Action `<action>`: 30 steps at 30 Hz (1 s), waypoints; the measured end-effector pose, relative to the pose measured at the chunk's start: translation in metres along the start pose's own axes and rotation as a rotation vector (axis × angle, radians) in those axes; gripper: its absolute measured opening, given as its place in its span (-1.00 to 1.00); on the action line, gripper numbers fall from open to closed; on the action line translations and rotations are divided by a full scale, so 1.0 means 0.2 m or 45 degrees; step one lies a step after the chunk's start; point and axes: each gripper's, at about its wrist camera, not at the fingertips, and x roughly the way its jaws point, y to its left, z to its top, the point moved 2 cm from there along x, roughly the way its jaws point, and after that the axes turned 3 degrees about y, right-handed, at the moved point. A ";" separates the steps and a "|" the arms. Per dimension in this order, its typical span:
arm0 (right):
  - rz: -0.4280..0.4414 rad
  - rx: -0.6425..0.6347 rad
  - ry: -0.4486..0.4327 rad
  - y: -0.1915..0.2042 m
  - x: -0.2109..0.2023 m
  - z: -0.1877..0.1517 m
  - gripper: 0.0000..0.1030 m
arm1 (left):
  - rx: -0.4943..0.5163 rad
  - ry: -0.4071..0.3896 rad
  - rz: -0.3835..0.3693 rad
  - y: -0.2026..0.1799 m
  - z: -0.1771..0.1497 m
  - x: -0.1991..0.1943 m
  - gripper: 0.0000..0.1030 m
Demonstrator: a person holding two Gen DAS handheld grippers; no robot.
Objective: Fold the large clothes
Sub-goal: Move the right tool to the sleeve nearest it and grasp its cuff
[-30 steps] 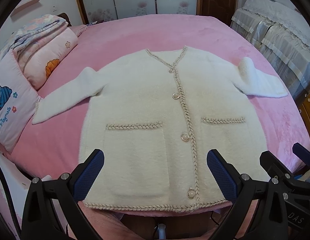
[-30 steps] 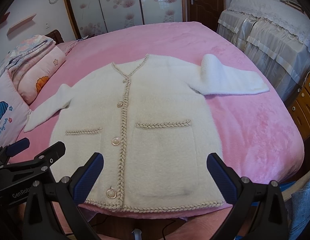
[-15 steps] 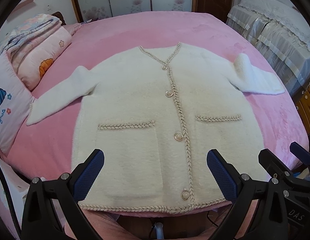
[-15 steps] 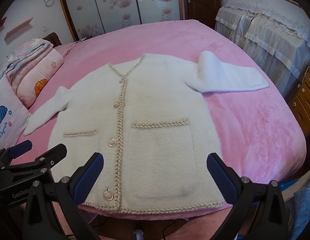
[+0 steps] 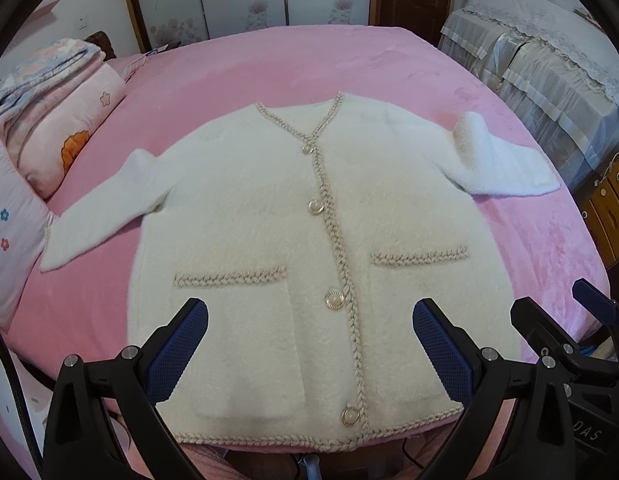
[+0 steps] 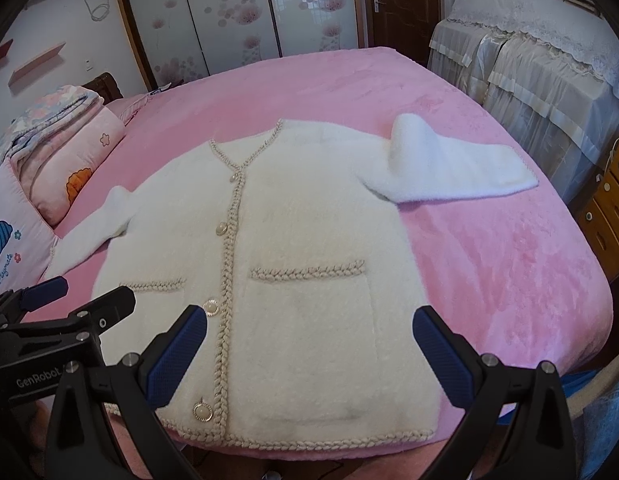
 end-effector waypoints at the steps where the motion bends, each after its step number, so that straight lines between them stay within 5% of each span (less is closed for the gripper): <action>1: 0.002 0.000 -0.009 -0.01 0.00 0.02 1.00 | 0.012 -0.014 0.008 -0.01 0.02 0.00 0.97; 17: -0.026 0.071 -0.227 -0.32 -0.09 0.46 1.00 | 0.197 -0.273 0.053 -0.34 0.45 -0.07 0.98; 30: -0.218 0.278 -0.247 -0.88 0.15 0.69 0.99 | 0.257 -0.301 0.011 -0.65 0.75 0.19 0.98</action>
